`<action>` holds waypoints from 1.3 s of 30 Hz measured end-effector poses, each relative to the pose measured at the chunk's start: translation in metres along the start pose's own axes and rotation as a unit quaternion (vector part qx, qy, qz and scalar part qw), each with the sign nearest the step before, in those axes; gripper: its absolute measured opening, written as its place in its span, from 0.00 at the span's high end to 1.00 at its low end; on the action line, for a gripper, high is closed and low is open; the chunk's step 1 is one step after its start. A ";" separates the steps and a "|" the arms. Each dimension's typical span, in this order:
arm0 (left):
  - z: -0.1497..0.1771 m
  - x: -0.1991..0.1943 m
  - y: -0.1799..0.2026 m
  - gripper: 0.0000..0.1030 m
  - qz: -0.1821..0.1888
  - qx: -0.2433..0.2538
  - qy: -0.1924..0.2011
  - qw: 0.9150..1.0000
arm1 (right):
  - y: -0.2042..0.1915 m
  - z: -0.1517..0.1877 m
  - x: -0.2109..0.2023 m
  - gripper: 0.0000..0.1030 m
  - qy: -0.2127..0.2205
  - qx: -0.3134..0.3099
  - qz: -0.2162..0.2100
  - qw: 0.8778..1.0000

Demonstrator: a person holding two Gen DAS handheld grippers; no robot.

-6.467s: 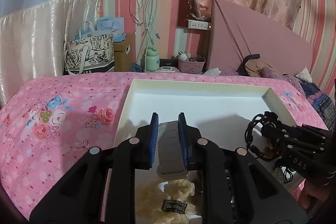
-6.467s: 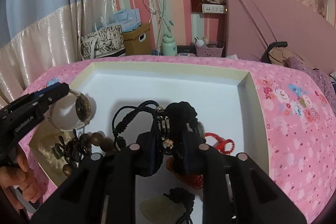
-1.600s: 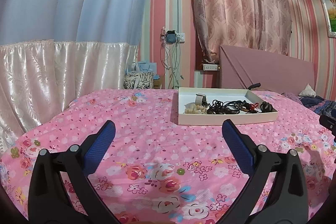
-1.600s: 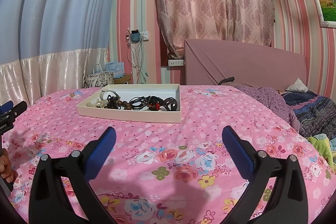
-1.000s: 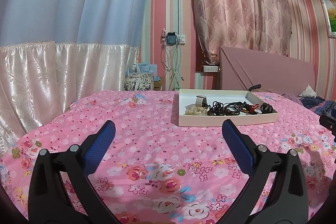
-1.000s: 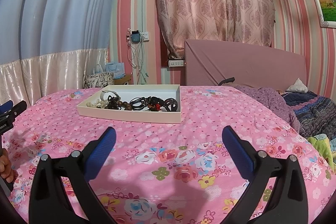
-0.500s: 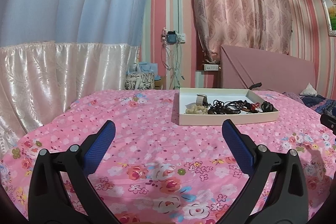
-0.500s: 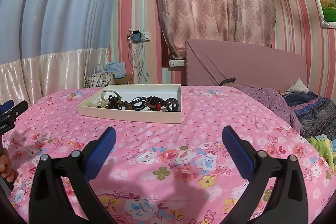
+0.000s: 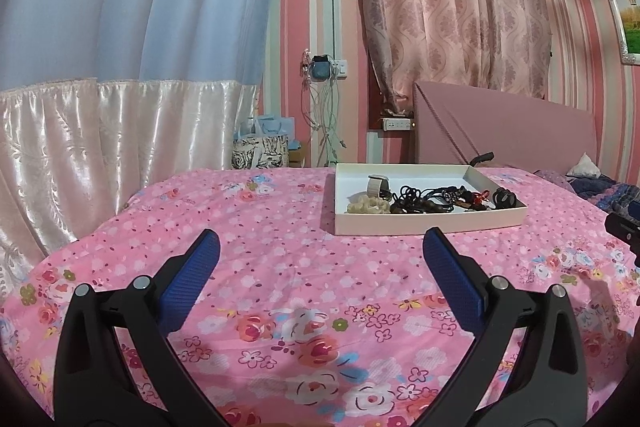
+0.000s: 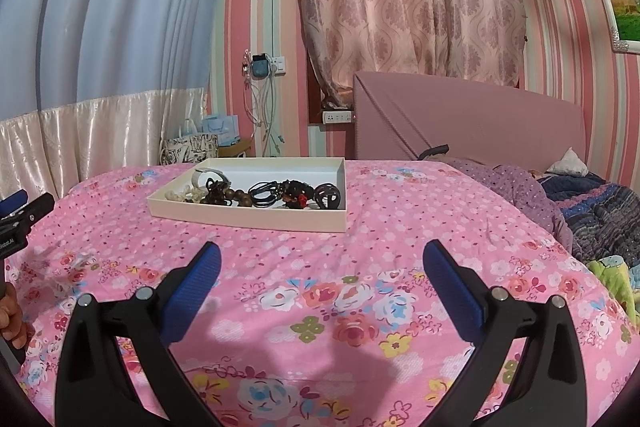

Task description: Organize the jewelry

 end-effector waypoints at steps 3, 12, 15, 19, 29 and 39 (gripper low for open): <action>-0.001 0.000 -0.002 0.03 -0.002 -0.004 0.000 1.000 | -0.001 0.000 0.003 0.02 0.000 -0.002 0.001 1.000; -0.001 0.002 0.001 0.03 -0.004 0.000 -0.006 1.000 | 0.001 0.001 0.002 0.02 0.001 0.000 0.000 1.000; -0.001 0.001 0.001 0.03 -0.004 0.001 -0.005 1.000 | 0.001 0.001 0.003 0.02 0.001 0.000 -0.001 1.000; -0.001 0.001 0.001 0.03 -0.004 0.000 -0.004 1.000 | 0.001 0.001 0.002 0.02 0.001 0.000 -0.001 1.000; -0.001 0.001 -0.001 0.03 -0.006 0.000 -0.005 1.000 | 0.001 0.001 0.002 0.02 0.001 0.001 -0.001 1.000; -0.003 0.001 0.000 0.03 -0.006 0.000 -0.004 1.000 | 0.000 0.001 0.003 0.02 0.002 -0.001 0.001 1.000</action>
Point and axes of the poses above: each gripper's, at about its wrist camera, not at the fingertips, and x roughly the way its jaws point, y to its right, z to its underside, the point moved 1 cm from there along x, roughly the way its jaws point, and after that the axes turned 10 degrees about -x, right-handed, at the moved point
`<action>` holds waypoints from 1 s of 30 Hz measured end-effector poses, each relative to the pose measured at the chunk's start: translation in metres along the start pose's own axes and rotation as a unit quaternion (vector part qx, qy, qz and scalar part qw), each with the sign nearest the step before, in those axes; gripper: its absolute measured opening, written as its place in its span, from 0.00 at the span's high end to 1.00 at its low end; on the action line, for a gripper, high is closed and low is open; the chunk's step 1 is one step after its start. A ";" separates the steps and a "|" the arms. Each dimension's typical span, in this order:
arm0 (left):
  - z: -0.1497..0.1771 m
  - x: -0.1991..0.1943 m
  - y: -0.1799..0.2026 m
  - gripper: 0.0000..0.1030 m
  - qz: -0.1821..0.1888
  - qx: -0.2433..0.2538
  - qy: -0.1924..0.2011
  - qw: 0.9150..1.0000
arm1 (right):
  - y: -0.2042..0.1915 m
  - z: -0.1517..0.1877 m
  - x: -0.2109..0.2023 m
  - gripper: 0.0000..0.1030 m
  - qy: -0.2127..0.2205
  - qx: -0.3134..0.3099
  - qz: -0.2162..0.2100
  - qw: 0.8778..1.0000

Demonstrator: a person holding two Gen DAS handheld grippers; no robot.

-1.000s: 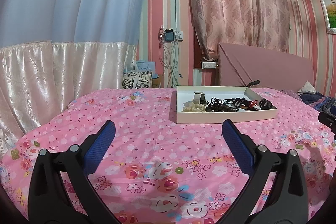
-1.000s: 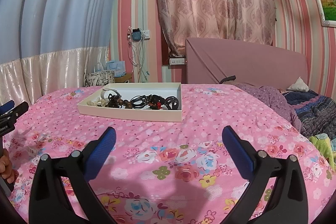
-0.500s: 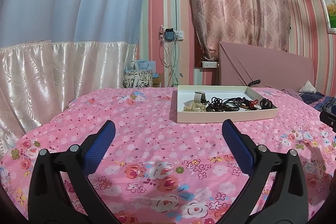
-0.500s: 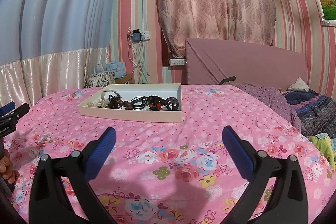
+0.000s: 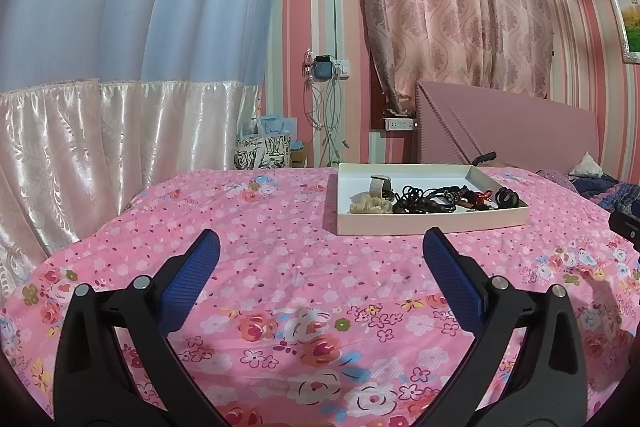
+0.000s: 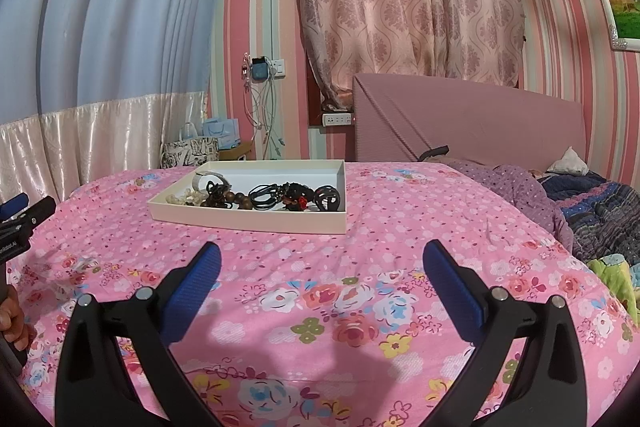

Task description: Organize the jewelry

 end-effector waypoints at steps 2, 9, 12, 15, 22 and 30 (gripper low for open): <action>0.000 0.000 0.001 0.03 0.000 0.000 0.000 1.000 | 0.000 0.000 -0.001 0.02 0.000 0.002 0.000 1.000; 0.000 0.000 0.001 0.03 0.000 -0.002 0.000 1.000 | 0.000 0.000 0.001 0.02 0.000 0.002 -0.001 1.000; -0.001 0.000 0.002 0.03 0.000 -0.001 0.000 1.000 | 0.000 0.000 -0.001 0.02 0.001 0.001 0.000 1.000; 0.000 0.000 0.001 0.03 -0.001 -0.002 0.000 1.000 | 0.000 0.000 -0.001 0.02 0.000 0.002 0.000 1.000; 0.001 0.001 0.000 0.03 -0.002 -0.004 0.000 1.000 | 0.000 0.000 0.000 0.02 0.000 0.001 0.000 1.000; 0.001 0.002 -0.001 0.03 -0.001 -0.006 0.002 1.000 | -0.001 0.000 0.001 0.02 0.000 0.002 0.000 1.000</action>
Point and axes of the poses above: each gripper's, at about its wrist camera, not at the fingertips, and x roughly the way its jaws point, y to its right, z to its underside, the point moved 1 cm from there along x, roughly the way its jaws point, and after that the axes turned 10 degrees about -x, right-handed, at the moved point
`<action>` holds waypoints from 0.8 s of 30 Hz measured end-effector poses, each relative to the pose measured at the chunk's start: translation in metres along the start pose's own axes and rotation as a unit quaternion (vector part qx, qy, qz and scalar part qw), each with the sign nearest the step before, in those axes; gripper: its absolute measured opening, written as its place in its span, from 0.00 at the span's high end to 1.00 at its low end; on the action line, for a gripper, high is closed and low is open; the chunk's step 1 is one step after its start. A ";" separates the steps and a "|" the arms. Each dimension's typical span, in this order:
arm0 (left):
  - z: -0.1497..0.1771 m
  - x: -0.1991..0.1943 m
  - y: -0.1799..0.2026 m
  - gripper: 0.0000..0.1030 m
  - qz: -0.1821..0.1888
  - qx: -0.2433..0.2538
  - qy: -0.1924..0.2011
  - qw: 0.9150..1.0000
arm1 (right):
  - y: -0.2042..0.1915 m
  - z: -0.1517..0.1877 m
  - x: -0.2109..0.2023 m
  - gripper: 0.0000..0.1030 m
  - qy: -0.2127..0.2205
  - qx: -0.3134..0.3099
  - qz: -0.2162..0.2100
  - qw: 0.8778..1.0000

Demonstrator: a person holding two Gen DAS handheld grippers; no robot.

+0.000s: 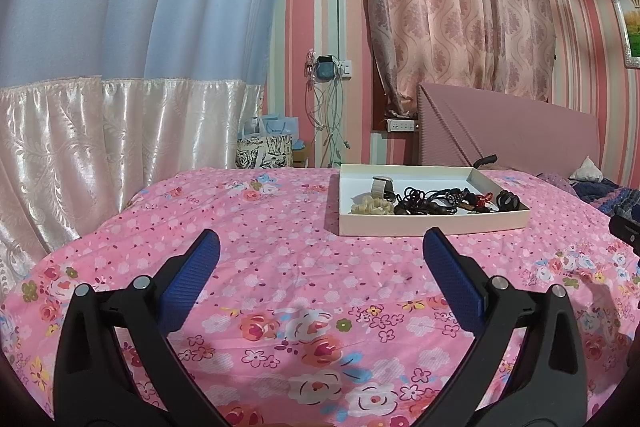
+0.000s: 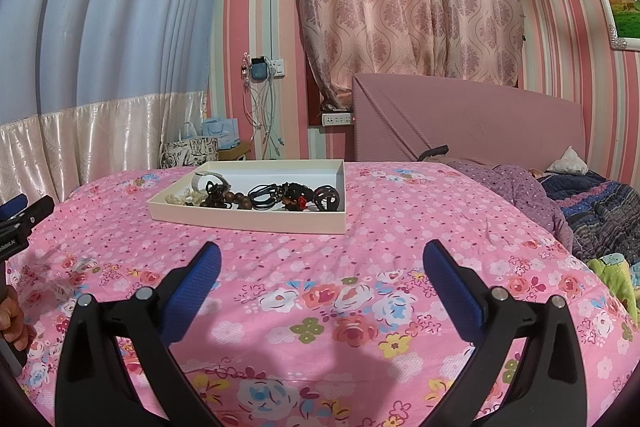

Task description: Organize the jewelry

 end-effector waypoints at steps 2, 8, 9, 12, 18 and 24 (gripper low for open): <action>0.000 0.000 0.000 0.03 0.000 0.001 0.000 1.000 | 0.001 0.000 -0.001 0.02 0.000 0.000 0.000 1.000; 0.001 0.001 -0.001 0.03 -0.001 0.002 0.000 1.000 | 0.001 0.000 -0.001 0.02 -0.001 0.000 -0.001 1.000; 0.001 0.001 -0.001 0.03 0.000 0.002 0.001 1.000 | 0.001 0.000 -0.001 0.02 0.000 0.000 0.000 1.000; 0.002 0.001 -0.001 0.03 -0.001 0.000 0.003 1.000 | 0.000 0.000 0.002 0.02 -0.002 -0.004 -0.001 1.000; 0.003 0.000 0.001 0.03 -0.007 -0.001 0.004 1.000 | 0.000 0.000 0.001 0.02 -0.002 -0.003 -0.001 1.000; 0.003 0.001 -0.002 0.03 -0.014 -0.006 0.002 1.000 | -0.001 0.000 0.003 0.02 -0.002 -0.005 0.000 1.000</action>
Point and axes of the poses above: each gripper's, at about its wrist camera, not at the fingertips, and x roughly the way its jaws point, y to its right, z to its underside, the point moved 1 cm from there along x, roughly the way its jaws point, and after that the axes turned 10 degrees about -x, right-handed, at the moved point
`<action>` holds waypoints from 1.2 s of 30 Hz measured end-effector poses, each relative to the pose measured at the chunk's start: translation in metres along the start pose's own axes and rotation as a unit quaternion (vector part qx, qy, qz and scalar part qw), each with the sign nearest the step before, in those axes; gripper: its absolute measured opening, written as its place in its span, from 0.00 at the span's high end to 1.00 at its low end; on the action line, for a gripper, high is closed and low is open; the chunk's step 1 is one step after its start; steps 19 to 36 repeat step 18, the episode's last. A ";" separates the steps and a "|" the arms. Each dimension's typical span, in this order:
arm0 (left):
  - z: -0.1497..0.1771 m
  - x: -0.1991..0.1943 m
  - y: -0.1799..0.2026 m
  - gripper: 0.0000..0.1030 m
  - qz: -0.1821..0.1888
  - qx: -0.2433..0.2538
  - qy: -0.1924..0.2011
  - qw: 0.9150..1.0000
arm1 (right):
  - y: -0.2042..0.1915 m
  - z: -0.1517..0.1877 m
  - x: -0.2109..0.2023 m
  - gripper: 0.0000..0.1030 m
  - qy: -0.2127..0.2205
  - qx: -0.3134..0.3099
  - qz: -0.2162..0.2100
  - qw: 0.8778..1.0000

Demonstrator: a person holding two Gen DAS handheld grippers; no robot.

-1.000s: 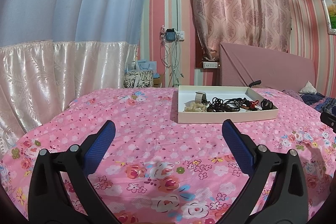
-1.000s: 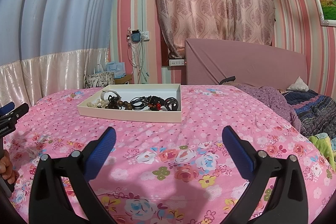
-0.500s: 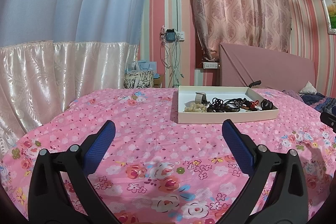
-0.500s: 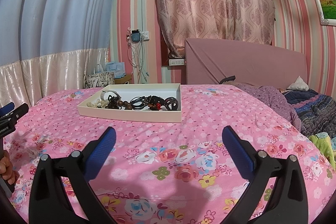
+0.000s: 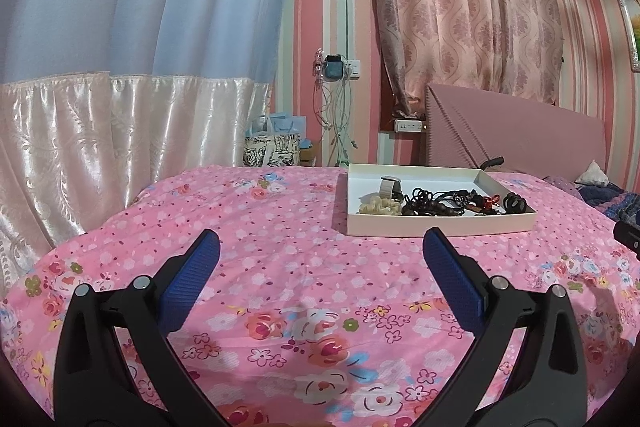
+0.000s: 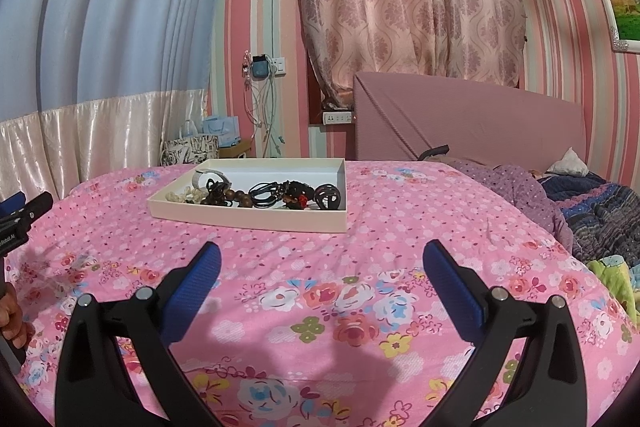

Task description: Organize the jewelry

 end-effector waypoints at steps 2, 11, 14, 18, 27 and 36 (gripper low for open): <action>0.000 0.000 -0.001 0.03 0.000 0.002 0.000 1.000 | -0.001 0.001 -0.002 0.02 0.000 0.001 0.000 1.000; -0.001 -0.002 -0.002 0.03 -0.001 0.002 0.001 1.000 | -0.002 0.001 -0.002 0.02 -0.001 0.002 0.000 1.000; -0.001 -0.002 -0.001 0.03 -0.001 0.001 0.001 1.000 | -0.002 0.001 -0.002 0.02 -0.002 0.002 0.000 1.000; -0.001 -0.002 0.000 0.03 -0.002 0.000 0.002 1.000 | -0.004 0.003 -0.002 0.02 -0.002 0.003 0.001 1.000; -0.001 -0.002 0.000 0.03 -0.002 0.000 0.002 1.000 | -0.004 0.003 -0.002 0.02 -0.002 0.003 0.001 1.000; -0.001 -0.002 0.000 0.03 -0.002 0.000 0.002 1.000 | -0.004 0.003 -0.002 0.02 -0.002 0.003 0.001 1.000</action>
Point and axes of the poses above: each gripper's, at about its wrist camera, not at the fingertips, and x roughly the way its jaws point, y to its right, z to its underside, the point moved 1 cm from there along x, roughly the way its jaws point, and after that the axes turned 10 degrees about -x, right-handed, at the moved point
